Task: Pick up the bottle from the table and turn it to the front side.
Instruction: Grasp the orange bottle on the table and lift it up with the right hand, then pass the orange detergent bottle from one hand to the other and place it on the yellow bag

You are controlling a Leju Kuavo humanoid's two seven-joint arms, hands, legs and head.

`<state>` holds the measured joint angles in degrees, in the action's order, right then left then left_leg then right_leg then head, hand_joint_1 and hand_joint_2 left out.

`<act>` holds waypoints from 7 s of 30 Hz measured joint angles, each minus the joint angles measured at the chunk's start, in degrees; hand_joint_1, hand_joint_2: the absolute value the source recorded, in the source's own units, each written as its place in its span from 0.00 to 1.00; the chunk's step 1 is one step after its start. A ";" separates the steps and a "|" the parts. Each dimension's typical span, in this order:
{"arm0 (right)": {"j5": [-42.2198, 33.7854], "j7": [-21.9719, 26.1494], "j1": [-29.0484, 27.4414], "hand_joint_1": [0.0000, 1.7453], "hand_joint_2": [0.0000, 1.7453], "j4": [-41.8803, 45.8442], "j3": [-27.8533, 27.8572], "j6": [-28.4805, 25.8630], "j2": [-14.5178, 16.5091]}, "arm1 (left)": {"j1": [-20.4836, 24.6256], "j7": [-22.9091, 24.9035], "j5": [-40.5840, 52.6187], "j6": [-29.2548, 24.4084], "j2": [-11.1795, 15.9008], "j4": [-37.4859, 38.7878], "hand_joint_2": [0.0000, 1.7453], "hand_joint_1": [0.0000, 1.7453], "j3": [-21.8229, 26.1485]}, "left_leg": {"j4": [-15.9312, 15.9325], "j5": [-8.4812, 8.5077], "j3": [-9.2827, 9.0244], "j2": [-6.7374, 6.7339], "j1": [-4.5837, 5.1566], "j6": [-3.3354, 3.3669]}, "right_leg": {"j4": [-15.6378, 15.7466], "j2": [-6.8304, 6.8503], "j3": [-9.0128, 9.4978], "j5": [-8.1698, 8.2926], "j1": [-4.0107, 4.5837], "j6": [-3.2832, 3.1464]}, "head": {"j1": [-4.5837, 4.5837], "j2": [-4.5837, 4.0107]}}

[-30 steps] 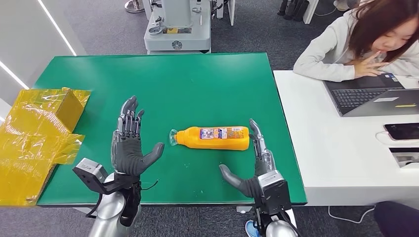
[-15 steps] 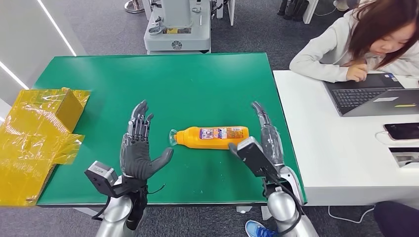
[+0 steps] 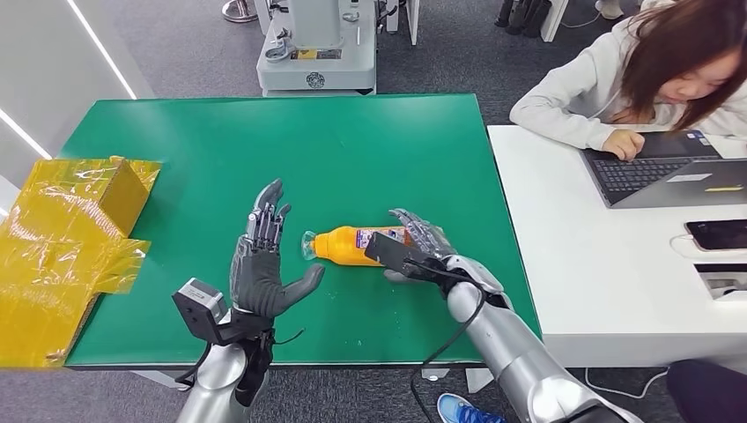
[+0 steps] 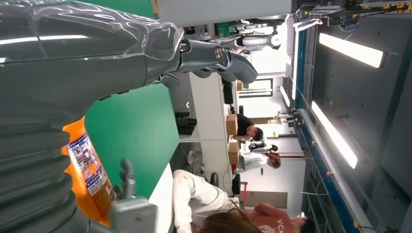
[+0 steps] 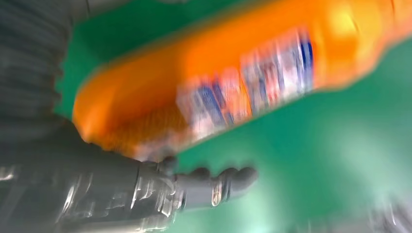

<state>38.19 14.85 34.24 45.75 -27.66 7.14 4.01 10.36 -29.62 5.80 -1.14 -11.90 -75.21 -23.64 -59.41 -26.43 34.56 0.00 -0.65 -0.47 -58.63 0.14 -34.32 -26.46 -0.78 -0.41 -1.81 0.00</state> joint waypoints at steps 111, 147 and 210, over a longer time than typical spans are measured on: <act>-9.68 -2.12 17.33 1.00 1.00 -17.08 -27.27 4.60 -3.85 | -3.15 3.22 -7.30 2.06 2.33 0.17 1.00 0.00 2.96 | -0.01 0.00 -0.10 -0.01 0.00 0.00 | 0.01 -0.03 0.07 0.02 0.00 0.00 | -0.01 0.00; -10.43 9.99 -21.39 1.00 1.00 34.88 2.49 -13.97 -3.31 | 5.45 6.51 -1.67 10.74 3.55 0.46 1.00 0.00 11.68 | 0.01 0.06 0.02 0.01 -0.01 -0.02 | -0.02 0.03 -0.02 0.05 0.01 -0.03 | -0.01 0.00; -8.82 5.01 -4.62 1.00 1.00 16.50 -9.71 -13.16 2.81 | 22.46 11.69 -18.50 21.20 8.08 22.52 1.00 1.00 6.90 | 0.01 0.07 0.06 0.03 -0.02 -0.04 | -0.04 -0.01 -0.07 0.05 0.02 -0.04 | -0.01 0.00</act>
<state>29.37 19.86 29.63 62.25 -37.36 -6.02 6.82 32.82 -17.92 -12.70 20.06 -3.81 -52.70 -16.74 -59.40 -26.35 34.62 0.02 -0.67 -0.51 -58.67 0.14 -34.39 -26.41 -0.77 -0.45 -1.82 0.00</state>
